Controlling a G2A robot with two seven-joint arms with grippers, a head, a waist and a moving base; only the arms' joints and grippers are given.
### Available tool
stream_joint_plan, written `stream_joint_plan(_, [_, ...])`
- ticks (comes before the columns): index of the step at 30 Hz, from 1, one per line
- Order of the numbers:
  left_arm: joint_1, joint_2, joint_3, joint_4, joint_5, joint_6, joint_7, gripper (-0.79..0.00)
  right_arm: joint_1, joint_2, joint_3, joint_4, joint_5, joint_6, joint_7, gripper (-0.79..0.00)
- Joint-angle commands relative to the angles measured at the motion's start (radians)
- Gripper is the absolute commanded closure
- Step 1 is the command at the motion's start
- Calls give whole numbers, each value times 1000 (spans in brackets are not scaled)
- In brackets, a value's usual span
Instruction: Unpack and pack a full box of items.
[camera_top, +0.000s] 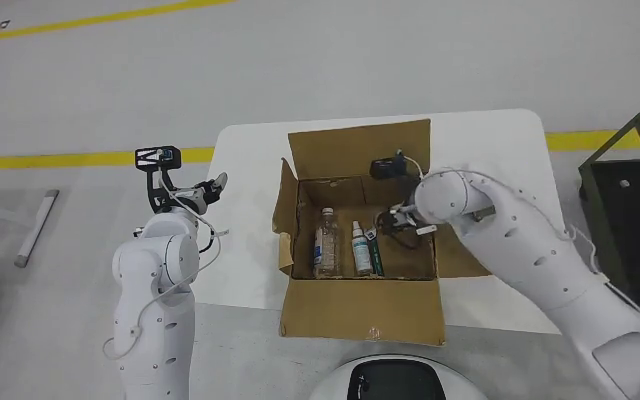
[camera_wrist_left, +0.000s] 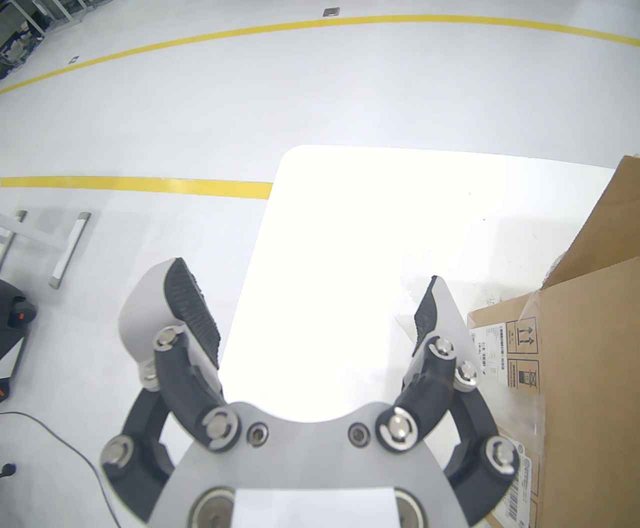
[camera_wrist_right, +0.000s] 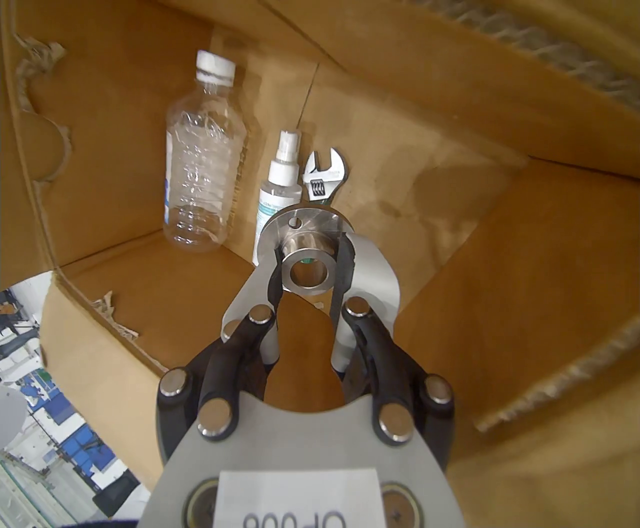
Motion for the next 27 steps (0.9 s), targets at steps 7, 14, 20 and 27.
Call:
stream_joint_plan(7, [0,0,0,0,0,0,0,-785,29,-22,-94,70,-80,2,14,0])
stream_joint_plan(14, [0,0,0,0,0,0,0,-785,29,-39,-150,110,-112,-26,17,0])
stream_joint_plan(20, [0,0,0,0,0,0,0,-785,33,-58,-188,151,-134,-31,3,-188])
stream_joint_plan(27, [0,0,0,0,0,0,0,-785,40,-72,-191,180,-134,-31,-11,-296])
